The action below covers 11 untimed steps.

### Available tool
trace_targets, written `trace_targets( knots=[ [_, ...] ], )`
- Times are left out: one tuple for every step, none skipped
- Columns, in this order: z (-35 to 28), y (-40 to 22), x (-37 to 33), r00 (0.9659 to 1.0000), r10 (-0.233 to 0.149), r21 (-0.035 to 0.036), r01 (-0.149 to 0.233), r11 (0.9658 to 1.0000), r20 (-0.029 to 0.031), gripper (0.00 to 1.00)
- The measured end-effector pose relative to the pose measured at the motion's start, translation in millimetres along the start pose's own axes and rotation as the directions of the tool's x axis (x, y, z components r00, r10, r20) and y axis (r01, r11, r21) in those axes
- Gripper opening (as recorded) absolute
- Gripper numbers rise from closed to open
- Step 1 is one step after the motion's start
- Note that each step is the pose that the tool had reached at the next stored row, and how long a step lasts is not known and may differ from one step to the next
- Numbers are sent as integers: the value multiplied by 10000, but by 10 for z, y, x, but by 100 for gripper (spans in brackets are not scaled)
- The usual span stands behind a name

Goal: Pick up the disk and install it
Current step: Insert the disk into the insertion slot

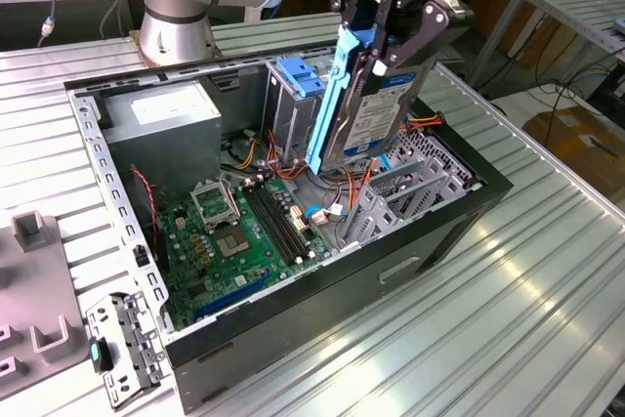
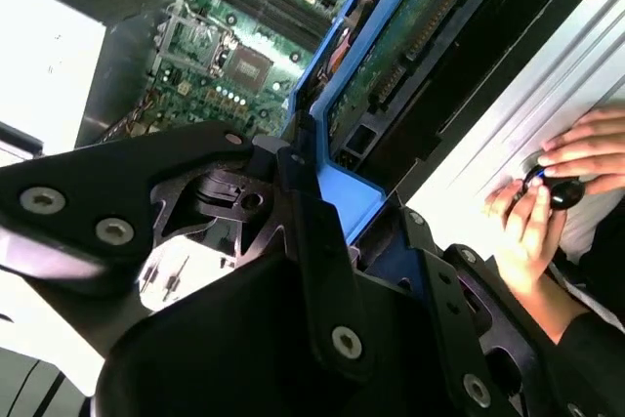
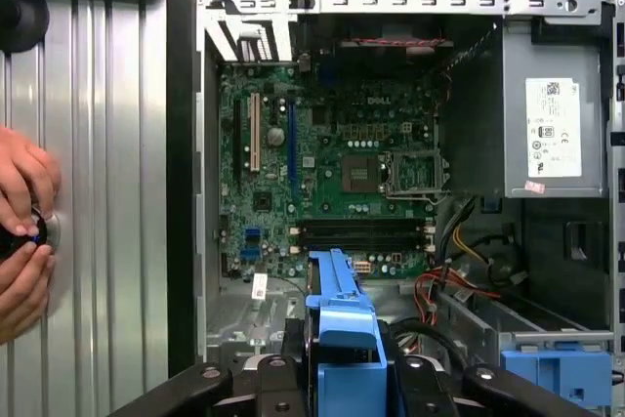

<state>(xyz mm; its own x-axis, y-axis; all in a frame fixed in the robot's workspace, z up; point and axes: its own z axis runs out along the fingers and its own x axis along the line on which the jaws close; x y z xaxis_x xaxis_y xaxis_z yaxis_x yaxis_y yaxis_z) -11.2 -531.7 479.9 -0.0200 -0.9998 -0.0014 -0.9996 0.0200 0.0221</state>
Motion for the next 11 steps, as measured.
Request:
trace_targets(
  knots=[
    [2, -45, -1, 10000, 0, 0, 0, 10000, -1, 37],
    [7, -152, -3, 10000, -1, -1, 1, 10000, -2, 37],
    [9, -198, -5, 10000, 0, -1, 0, 10000, -4, 37],
    [12, -215, -4, 10000, 0, -1, 0, 10000, -3, 37],
    [14, -218, -2, 10000, -1, -2, 1, 10000, -3, 37],
    [19, -218, 3, 10000, -5, -2, 5, 10000, 0, 37],
    [20, -219, 7, 10000, -8, -2, 8, 10000, -1, 37],
    [21, -220, 13, 10000, -8, -2, 8, 10000, -1, 37],
    [22, -219, 20, 10000, -8, -2, 8, 10000, -1, 37],
    [23, -219, 22, 10000, -7, -2, 7, 10000, 0, 37],
    [23, -219, 22, 10000, -7, -2, 7, 10000, -1, 37]
  ],
)
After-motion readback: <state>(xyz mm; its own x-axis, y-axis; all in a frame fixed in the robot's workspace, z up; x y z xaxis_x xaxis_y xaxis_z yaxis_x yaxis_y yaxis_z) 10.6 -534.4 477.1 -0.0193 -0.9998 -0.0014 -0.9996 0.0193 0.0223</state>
